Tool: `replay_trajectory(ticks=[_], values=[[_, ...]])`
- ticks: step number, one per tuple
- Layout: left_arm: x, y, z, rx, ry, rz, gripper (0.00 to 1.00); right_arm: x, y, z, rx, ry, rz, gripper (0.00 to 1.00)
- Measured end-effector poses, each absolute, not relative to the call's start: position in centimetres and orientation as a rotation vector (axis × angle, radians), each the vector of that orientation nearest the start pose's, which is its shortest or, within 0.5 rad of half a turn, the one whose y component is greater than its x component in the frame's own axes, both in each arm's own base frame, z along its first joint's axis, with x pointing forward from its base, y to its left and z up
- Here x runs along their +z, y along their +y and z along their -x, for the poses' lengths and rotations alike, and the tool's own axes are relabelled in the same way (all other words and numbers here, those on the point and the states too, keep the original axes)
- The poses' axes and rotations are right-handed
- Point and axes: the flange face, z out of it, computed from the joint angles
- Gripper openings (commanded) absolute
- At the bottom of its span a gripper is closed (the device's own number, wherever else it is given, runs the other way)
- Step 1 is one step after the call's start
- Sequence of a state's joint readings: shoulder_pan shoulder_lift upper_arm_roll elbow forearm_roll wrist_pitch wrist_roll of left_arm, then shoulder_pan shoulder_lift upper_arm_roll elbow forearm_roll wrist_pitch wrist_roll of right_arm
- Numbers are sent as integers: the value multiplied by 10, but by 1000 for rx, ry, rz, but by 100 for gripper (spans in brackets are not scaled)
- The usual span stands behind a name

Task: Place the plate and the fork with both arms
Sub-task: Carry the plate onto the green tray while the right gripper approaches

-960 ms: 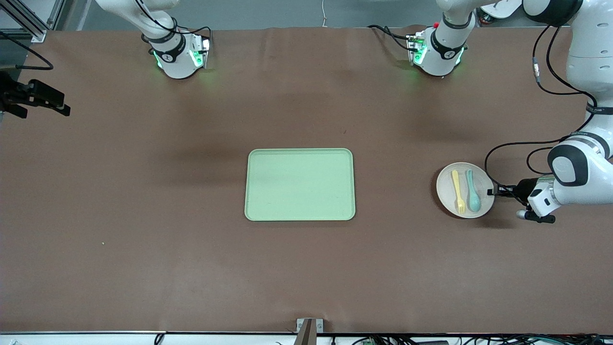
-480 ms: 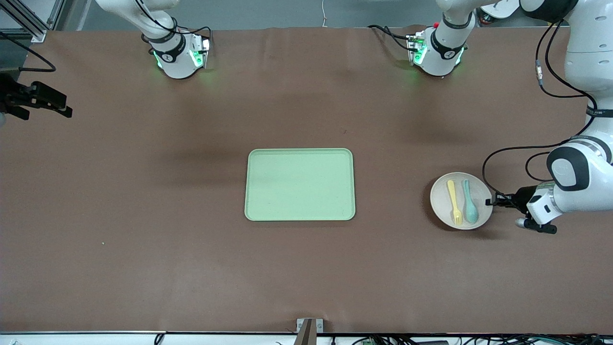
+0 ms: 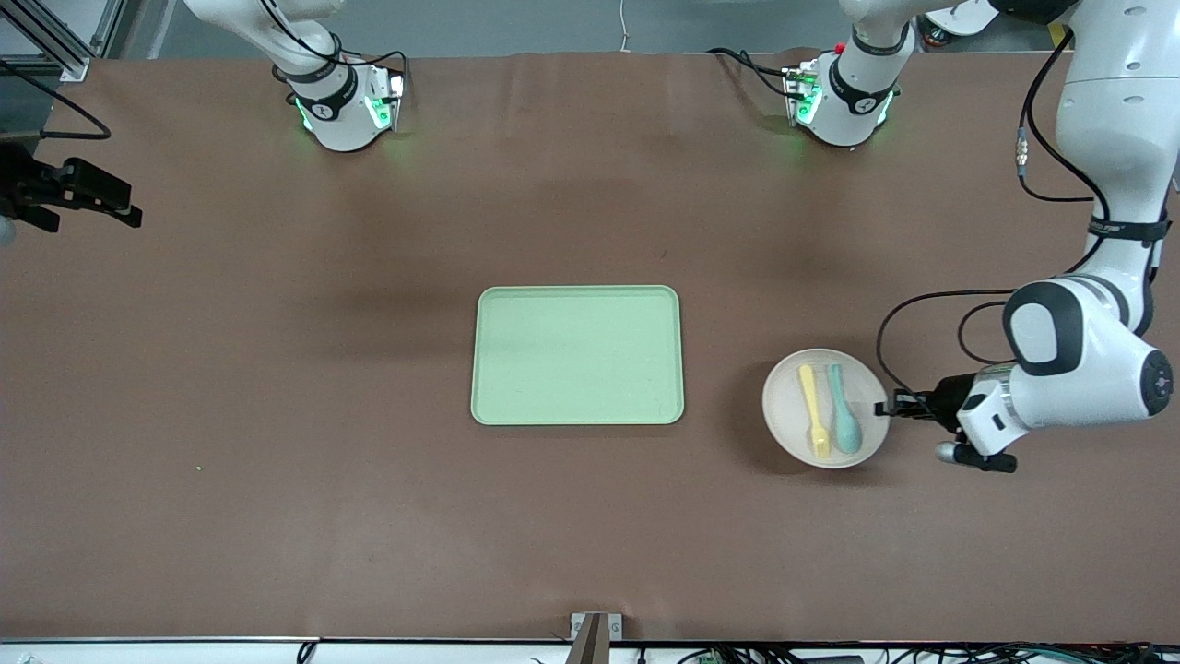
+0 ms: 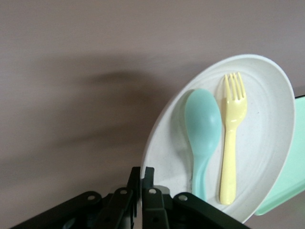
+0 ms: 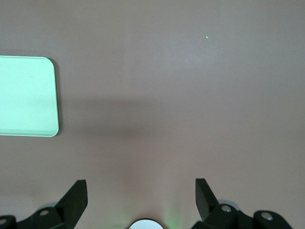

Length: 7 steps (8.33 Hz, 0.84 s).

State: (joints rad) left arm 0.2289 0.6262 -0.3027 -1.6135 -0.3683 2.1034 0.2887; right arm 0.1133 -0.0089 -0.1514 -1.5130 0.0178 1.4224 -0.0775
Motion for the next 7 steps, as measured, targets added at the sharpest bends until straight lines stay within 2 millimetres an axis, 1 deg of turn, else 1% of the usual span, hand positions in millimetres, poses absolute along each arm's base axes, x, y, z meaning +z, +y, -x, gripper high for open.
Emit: replay_trajectory(ticks=[1,2,3,4,5,6,7], values=[[273,-82,-681,90,189,3679,0,642,-14,-539,101,-71,3114,99],[269,-130,-677,94,193,3700,0,633,3,-545,73,-45,3113,99],[257,-180,-670,103,181,3701,0,618,39,-553,48,-8,3114,99],[240,-226,-659,112,153,3699,0,596,90,-560,39,-2,3118,99],[221,-268,-645,120,130,3693,0,568,141,-567,33,-3,3122,99],[204,-302,-630,135,98,3685,0,539,184,-574,36,-1,3119,99],[189,-332,-613,163,77,3675,0,509,216,-581,40,0,3104,99]])
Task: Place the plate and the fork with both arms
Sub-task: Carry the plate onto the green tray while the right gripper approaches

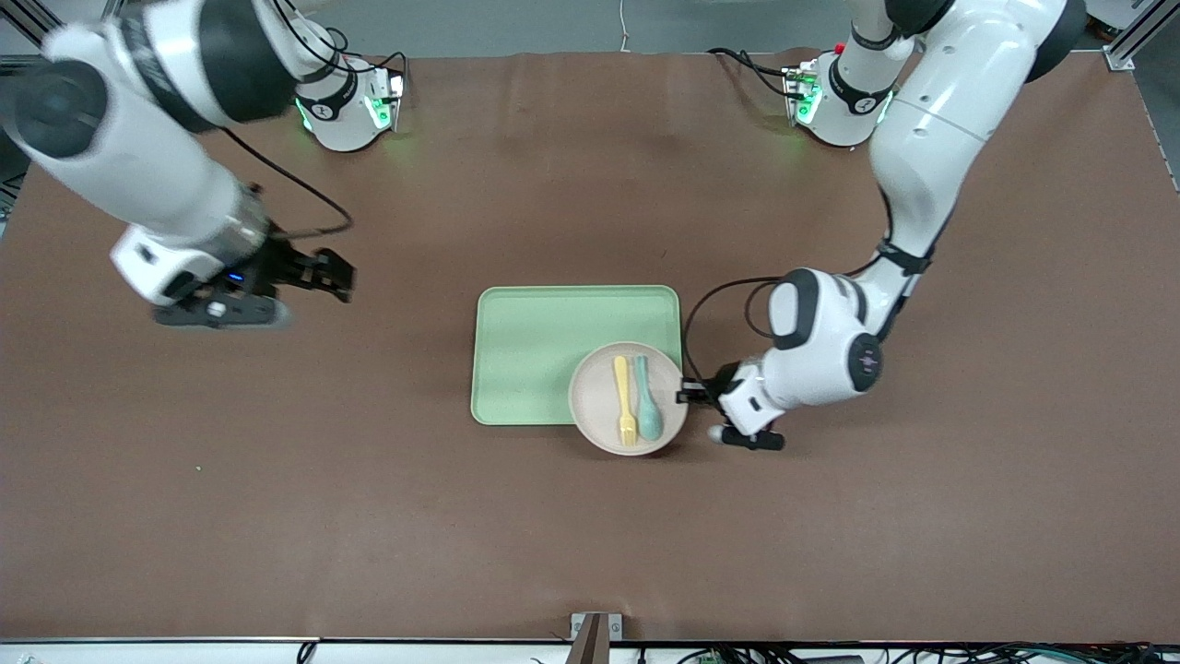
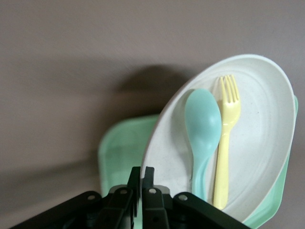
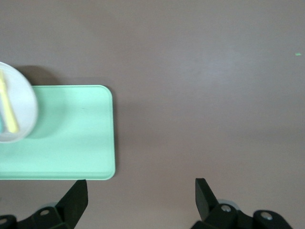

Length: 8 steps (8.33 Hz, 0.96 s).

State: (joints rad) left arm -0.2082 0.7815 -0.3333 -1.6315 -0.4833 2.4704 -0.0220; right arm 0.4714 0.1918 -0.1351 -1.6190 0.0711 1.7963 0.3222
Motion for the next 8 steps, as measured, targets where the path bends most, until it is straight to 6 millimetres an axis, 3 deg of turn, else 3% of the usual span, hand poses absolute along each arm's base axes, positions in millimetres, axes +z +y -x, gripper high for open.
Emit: replay_trajectory(ticks=[1,2,3,4,6,8], values=[[176,-352,-599,-146,-47,-2609,0,481,246,-587,24,9,3094,99],[168,-360,-591,-171,-42,-2616,0,454,277,-588,5,6,3092,99],[163,-361,-586,-187,-44,-2620,8,423,311,-585,-8,-2,3096,99],[164,-362,-584,-188,-48,-2621,31,394,340,-581,-27,-4,3098,99],[164,-361,-585,-181,-59,-2629,60,343,382,-576,-103,-29,3084,98],[183,-349,-597,-140,-28,-2632,86,294,430,-554,-152,-77,3072,97]])
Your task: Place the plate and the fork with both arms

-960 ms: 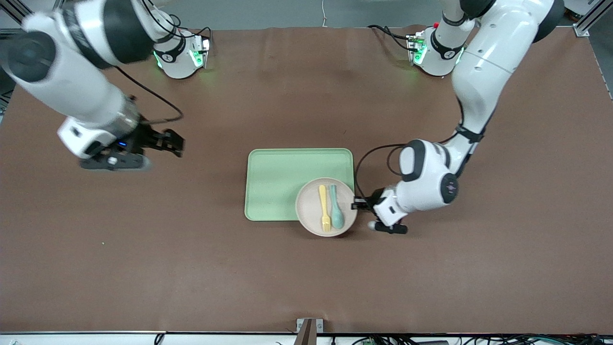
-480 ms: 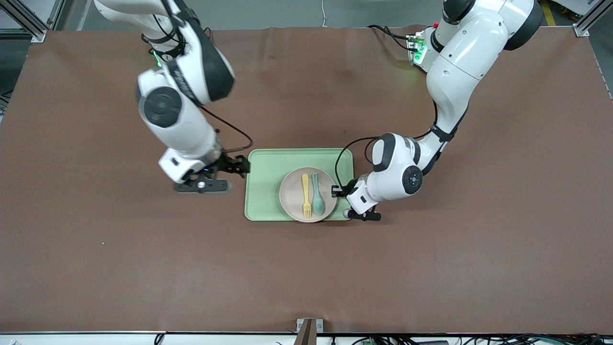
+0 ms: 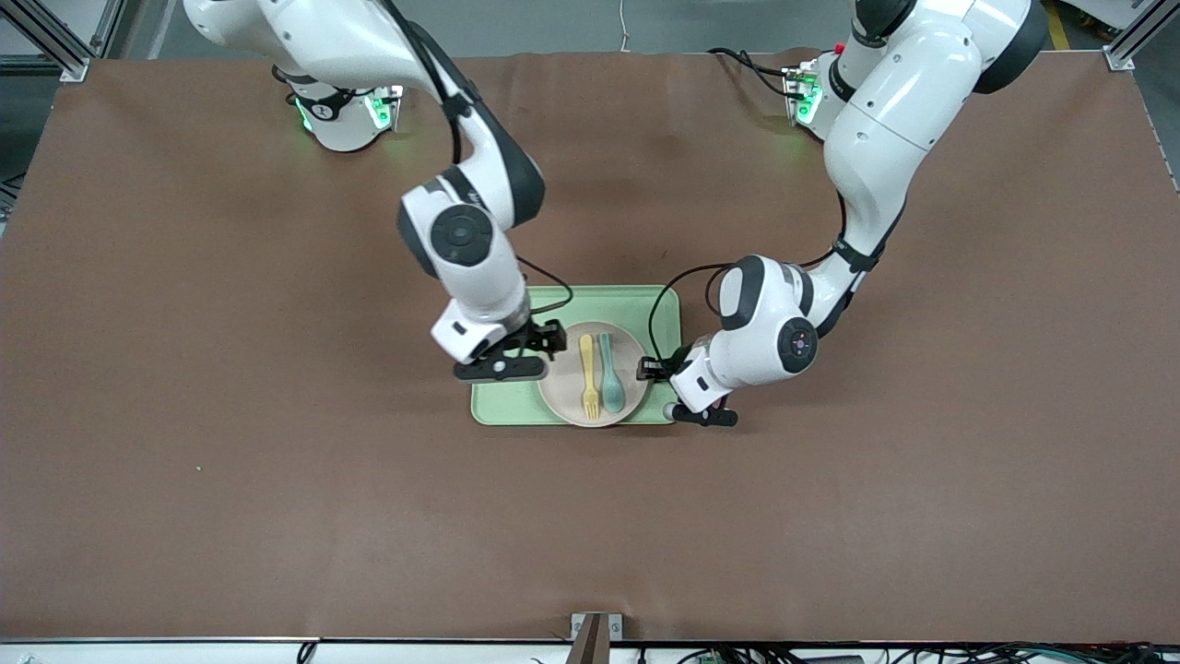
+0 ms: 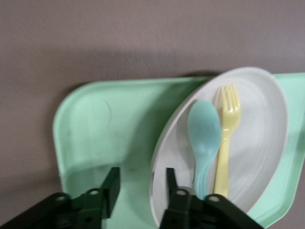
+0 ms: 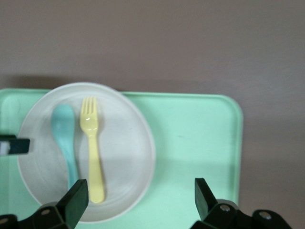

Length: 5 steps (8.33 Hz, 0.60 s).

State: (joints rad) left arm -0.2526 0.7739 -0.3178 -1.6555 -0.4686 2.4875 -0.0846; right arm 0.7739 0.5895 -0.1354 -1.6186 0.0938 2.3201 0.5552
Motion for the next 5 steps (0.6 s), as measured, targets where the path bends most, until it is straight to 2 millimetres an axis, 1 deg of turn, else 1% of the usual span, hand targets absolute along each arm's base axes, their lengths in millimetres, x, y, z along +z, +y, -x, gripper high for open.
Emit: replay_trajectory(ticks=[1,2,3,4,5], values=[[208,-335,-611,-87,15,-2629,99,281,448,-544,-161,-113,3069,95],[241,-309,-631,-3,65,-2625,99,273,463,-535,-179,-151,3059,90],[280,-269,-654,102,118,-2630,100,263,475,-527,-205,-180,3046,82],[318,-220,-673,212,155,-2655,100,247,483,-521,-213,-198,3045,74],[350,-175,-685,305,178,-2688,100,233,489,-516,-217,-213,3046,71]])
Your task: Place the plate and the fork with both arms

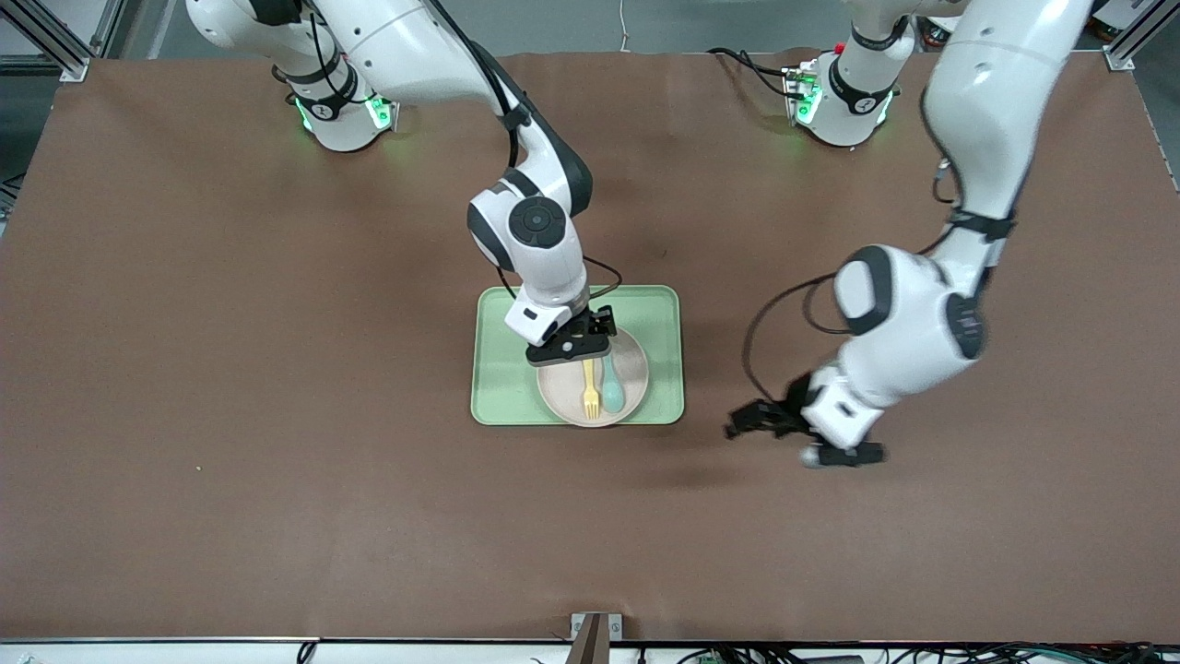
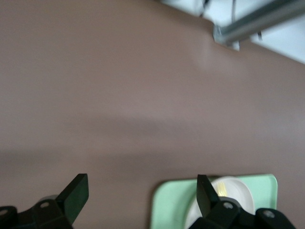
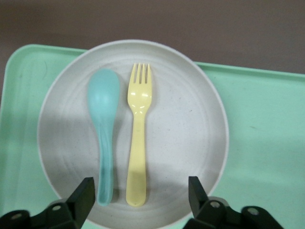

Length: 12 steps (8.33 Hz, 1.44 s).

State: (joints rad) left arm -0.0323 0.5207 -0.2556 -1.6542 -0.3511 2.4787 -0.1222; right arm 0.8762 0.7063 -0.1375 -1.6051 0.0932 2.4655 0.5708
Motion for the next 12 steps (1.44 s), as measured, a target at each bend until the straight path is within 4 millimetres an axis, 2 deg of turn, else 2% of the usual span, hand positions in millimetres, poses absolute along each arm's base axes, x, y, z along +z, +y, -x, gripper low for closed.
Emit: replay_trajectory(ticks=[1,2,3,5,6,8,10,11,12], values=[[374,-142,-690,-478,-247,3476,100,225,492,-514,-227,-218,3043,69],[394,-120,-687,-524,-268,3416,100,218,493,-513,-231,-224,3043,68],[409,-108,-679,-546,-288,3382,100,211,494,-512,-226,-228,3048,69],[435,-105,-658,-502,-273,3369,100,202,494,-512,-222,-231,3053,66],[455,-106,-648,-470,-252,3364,100,199,494,-513,-222,-231,3055,64],[504,-95,-623,-404,-193,3292,100,194,493,-513,-220,-229,3060,52],[551,-102,-589,-351,-95,3210,100,190,494,-512,-214,-154,3064,49],[566,-110,-575,-325,-54,3189,100,188,497,-510,-212,-137,3066,40],[580,-108,-566,-308,-41,3169,100,189,499,-509,-212,-122,3065,22]])
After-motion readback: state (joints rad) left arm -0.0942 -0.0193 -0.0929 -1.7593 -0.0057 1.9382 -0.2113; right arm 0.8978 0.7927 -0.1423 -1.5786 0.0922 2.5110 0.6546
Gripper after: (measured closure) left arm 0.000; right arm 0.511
